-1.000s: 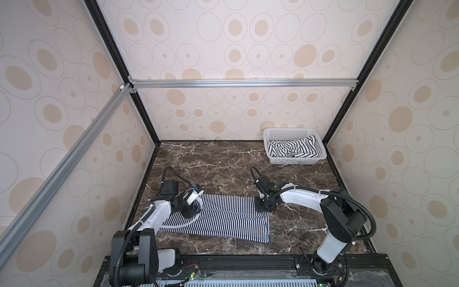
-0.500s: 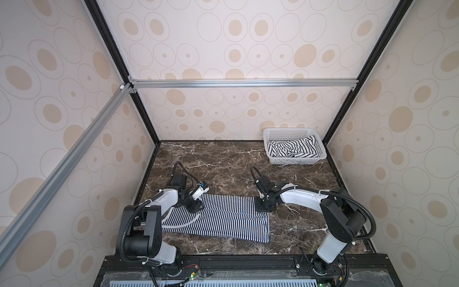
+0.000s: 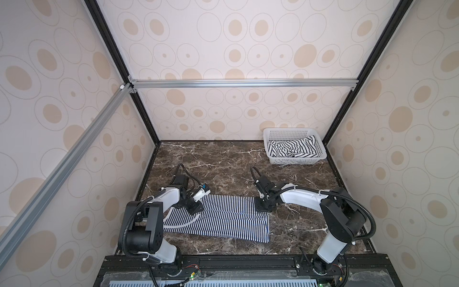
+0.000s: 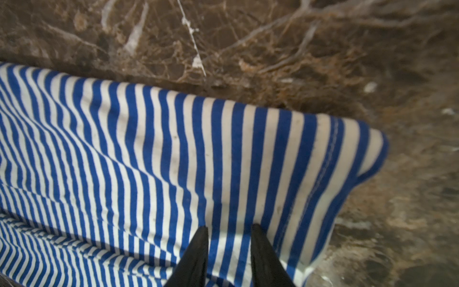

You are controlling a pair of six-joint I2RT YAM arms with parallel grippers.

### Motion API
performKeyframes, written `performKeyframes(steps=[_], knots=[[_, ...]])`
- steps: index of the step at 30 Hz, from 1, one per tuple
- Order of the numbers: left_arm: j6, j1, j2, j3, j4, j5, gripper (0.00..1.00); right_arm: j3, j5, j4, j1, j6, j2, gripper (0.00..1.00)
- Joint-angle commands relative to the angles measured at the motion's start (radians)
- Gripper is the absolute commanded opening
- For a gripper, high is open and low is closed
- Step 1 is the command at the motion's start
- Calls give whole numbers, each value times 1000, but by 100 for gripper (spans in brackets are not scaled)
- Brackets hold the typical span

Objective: Fold and stack tank tops
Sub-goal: Smooth out the tank top at the center of the table.

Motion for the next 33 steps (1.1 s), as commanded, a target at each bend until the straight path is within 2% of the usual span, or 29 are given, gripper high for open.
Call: performKeyframes(steps=[1, 6, 14, 18, 21, 23, 29, 33], knots=[[41, -6, -54, 9, -75, 18, 15, -3, 14, -10, 6, 9, 26, 32], [51, -7, -87, 3, -108, 31, 10, -4, 17, -15, 6, 9, 25, 31], [89, -6, -96, 9, -177, 35, 8, -6, 31, -37, 6, 0, 4, 31], [88, -7, -100, -12, -162, -14, 8, -9, 33, -42, 6, -7, -4, 31], [28, -6, -98, -35, -75, -123, 19, -8, 26, -44, 5, -12, -10, 31], [-19, -5, -93, -39, -18, -195, 33, -5, 23, -46, 7, -21, -17, 31], [-123, -4, -115, -35, 88, -343, 43, 26, 74, -126, 6, -50, -73, 32], [-118, -4, -187, -3, 12, -284, 46, 34, 92, -150, 6, -60, -137, 33]])
